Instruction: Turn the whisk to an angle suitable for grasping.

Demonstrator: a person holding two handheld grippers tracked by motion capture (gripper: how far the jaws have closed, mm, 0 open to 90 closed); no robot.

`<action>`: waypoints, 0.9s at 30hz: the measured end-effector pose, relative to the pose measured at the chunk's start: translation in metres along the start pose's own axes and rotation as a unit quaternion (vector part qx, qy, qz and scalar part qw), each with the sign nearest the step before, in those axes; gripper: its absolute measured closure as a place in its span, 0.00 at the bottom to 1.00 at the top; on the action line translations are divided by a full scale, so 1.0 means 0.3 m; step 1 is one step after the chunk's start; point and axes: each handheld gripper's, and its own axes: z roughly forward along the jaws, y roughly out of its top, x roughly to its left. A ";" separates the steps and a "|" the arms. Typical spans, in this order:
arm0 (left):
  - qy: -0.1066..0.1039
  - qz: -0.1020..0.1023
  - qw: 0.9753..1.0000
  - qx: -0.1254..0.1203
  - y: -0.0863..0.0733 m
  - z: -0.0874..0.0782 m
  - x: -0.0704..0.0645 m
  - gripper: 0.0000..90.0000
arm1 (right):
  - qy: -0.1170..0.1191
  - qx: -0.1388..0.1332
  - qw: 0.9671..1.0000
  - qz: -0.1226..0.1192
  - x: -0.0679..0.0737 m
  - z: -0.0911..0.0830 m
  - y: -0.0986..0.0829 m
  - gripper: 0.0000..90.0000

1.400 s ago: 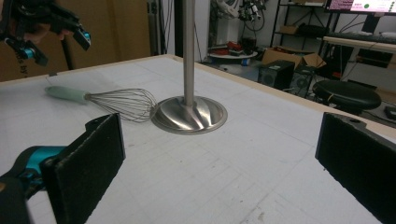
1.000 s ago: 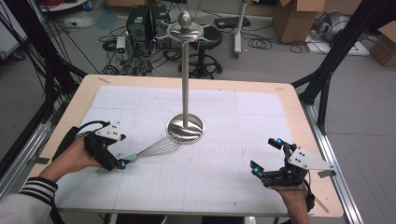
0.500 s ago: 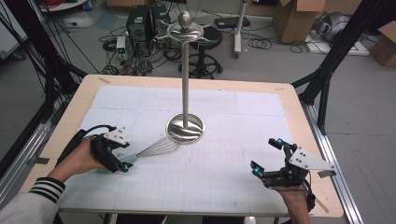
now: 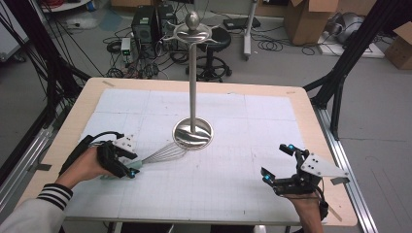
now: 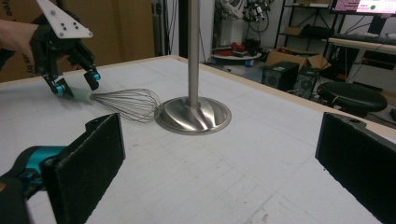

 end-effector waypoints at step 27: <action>0.014 -0.001 0.999 0.032 0.006 0.034 -0.004 0.74 | 0.001 0.001 1.000 -0.001 0.000 -0.001 -0.001 0.00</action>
